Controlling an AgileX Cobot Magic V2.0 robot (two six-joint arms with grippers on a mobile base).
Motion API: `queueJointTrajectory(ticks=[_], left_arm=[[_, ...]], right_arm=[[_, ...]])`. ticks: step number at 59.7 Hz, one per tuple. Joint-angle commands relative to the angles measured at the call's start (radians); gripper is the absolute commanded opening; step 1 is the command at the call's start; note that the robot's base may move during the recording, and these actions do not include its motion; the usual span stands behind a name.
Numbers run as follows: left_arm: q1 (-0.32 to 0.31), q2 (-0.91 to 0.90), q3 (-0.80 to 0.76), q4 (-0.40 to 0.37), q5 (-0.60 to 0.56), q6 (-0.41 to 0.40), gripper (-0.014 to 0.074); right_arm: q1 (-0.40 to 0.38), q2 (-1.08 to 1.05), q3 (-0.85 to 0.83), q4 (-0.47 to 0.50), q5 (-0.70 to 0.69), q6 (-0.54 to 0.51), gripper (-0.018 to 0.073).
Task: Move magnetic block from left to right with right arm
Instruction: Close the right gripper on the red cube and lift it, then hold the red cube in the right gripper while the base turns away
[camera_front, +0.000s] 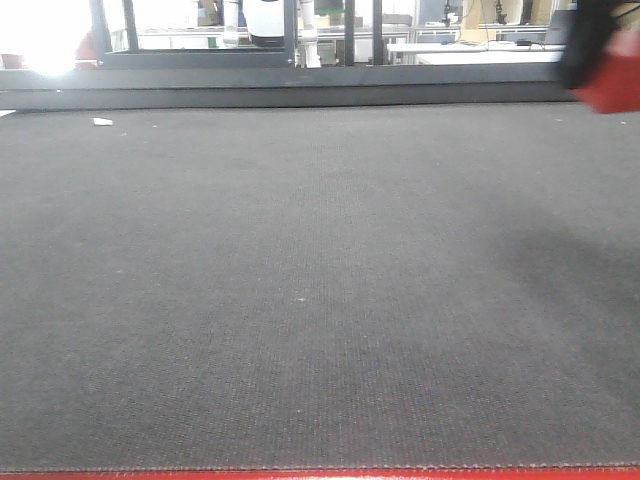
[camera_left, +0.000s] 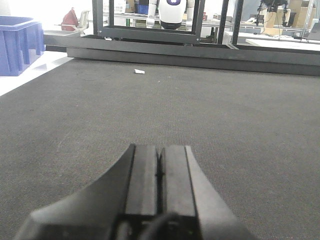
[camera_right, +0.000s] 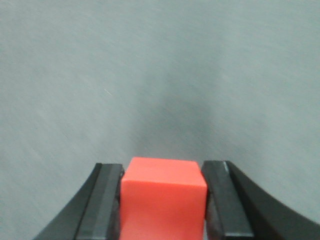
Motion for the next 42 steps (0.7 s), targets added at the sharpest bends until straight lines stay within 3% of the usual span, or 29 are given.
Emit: queueJointTrajectory(ticks=[1, 20, 42], left_arm=[[0.001, -0.014, 0.009, 0.000, -0.090, -0.004, -0.0116], [0.001, -0.014, 0.009, 0.000, -0.090, -0.004, -0.0116], [0.001, -0.014, 0.009, 0.000, -0.090, -0.004, -0.0116]], right_arm=[[-0.012, -0.139, 0.069, -0.022, -0.118, -0.037, 0.0139], [-0.012, -0.531, 0.302, -0.031, -0.209, -0.038, 0.0139], [-0.011, -0.854, 0.329, -0.115, -0.249, -0.038, 0.0139]])
